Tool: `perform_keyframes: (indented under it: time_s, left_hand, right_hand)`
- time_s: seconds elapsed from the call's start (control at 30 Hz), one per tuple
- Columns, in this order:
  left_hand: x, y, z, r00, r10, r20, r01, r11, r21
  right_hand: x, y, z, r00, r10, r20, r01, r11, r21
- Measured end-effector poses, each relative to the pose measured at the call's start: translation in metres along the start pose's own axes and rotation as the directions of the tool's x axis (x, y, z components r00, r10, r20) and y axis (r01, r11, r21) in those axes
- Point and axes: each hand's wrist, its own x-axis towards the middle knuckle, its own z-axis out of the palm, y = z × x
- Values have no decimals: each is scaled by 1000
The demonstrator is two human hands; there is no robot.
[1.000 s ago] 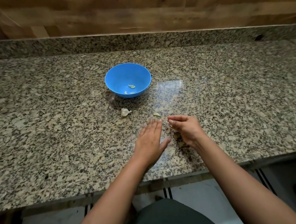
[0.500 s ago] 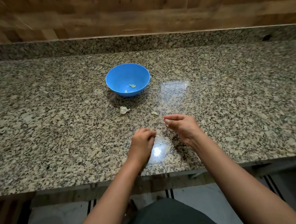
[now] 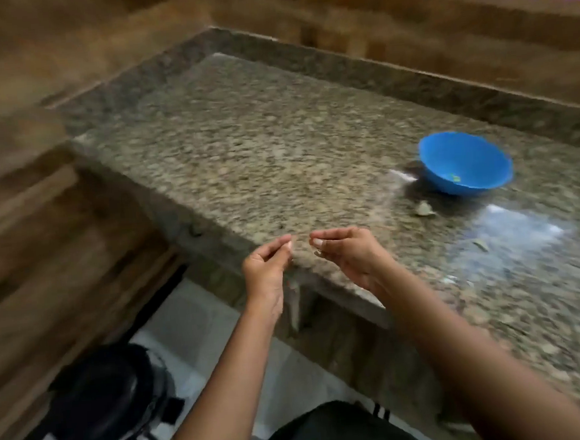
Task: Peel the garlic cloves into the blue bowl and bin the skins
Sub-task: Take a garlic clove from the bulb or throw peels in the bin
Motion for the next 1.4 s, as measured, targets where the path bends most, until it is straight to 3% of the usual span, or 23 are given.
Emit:
perform_keyframes:
  time_s: [0.1, 0.3, 0.6, 0.87, 1.03, 1.27, 1.33, 1.4]
  left_hand:
    - [3, 24, -83, 987, 25, -160, -35, 998, -61]
    - [-1, 59, -257, 916, 53, -397, -65, 998, -18]
    - [-6, 77, -428, 759, -53, -649, -81, 981, -175]
    - [15, 66, -500, 687, -218, -694, 35, 963, -268]
    - [54, 29, -536, 687, -297, -664, 168, 953, -252]
    - [129, -48, -575, 581, -573, -578, 335, 815, -472]
    - [145, -64, -585, 567, -568, -597, 346, 821, -453]
    - [155, -77, -591, 572, -483, -663, 394, 871, -295]
  right_hand:
    - [13, 28, 81, 983, 80, 164, -67, 994, -83]
    - [17, 102, 253, 907, 183, 379, -102, 969, -224]
    - [14, 182, 433, 819, 341, 462, -121, 889, -442]
    - [40, 246, 490, 797, 456, 395, -156, 788, -596]
    - [89, 306, 513, 814, 533, 231, -286, 713, -640]
    - [156, 400, 525, 795, 605, 55, -429, 623, -654]
    - [170, 421, 523, 792, 611, 22, -458, 616, -640]
    - [172, 430, 525, 771, 636, 10, -486, 599, -637]
